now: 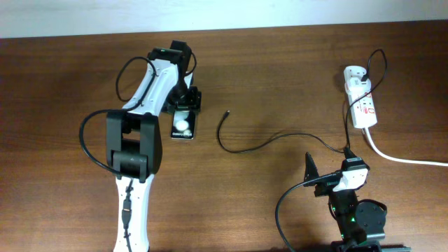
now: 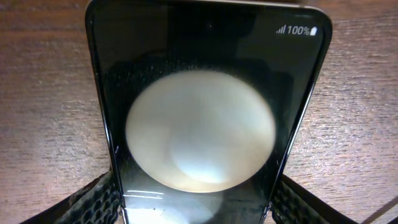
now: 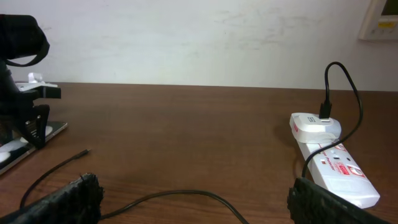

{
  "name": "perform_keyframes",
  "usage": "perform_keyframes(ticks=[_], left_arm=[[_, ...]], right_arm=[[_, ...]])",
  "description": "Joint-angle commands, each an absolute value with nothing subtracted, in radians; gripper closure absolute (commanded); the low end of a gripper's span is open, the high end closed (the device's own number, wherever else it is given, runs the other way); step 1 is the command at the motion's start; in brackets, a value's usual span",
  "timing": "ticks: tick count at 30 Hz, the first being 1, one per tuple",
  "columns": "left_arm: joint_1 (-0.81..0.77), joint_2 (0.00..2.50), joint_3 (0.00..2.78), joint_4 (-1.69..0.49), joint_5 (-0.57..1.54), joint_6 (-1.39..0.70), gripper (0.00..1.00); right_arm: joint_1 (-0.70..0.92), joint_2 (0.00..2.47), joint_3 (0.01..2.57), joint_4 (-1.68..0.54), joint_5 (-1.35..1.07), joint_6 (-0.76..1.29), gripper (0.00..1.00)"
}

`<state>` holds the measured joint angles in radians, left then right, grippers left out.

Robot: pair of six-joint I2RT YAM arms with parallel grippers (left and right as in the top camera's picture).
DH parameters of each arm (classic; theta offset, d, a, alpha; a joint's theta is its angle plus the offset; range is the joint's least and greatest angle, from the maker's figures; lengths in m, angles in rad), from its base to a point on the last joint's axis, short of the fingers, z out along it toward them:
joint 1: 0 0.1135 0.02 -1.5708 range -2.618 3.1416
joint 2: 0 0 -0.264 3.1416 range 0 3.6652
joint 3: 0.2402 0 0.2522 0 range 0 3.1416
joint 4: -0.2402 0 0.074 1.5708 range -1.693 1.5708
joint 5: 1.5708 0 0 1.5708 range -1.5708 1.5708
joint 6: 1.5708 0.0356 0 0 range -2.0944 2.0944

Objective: Plug charger to phone and switch on socket

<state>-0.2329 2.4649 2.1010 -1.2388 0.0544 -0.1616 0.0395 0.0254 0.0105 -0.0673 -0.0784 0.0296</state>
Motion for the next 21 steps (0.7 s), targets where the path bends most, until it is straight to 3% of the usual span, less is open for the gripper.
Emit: perform_keyframes(ticks=[1,5,12,21], left_arm=[[-0.240,2.491,2.057,-1.246,0.082,-0.209,0.23],[-0.242,2.491,2.057,-1.272,0.083,-0.209,0.07],[-0.242,2.491,2.057,-1.266,0.030,-0.284,0.01],[-0.249,2.491,2.057,-1.232,-0.023,-0.345,0.01]], right_arm=[[0.046,0.022,0.006,-0.073,-0.074,0.035,0.01],[0.046,0.022,0.006,-0.073,-0.074,0.035,0.01],[0.046,0.022,0.006,-0.073,-0.074,0.035,0.01],[0.046,0.022,0.006,-0.073,-0.074,0.035,0.01]])
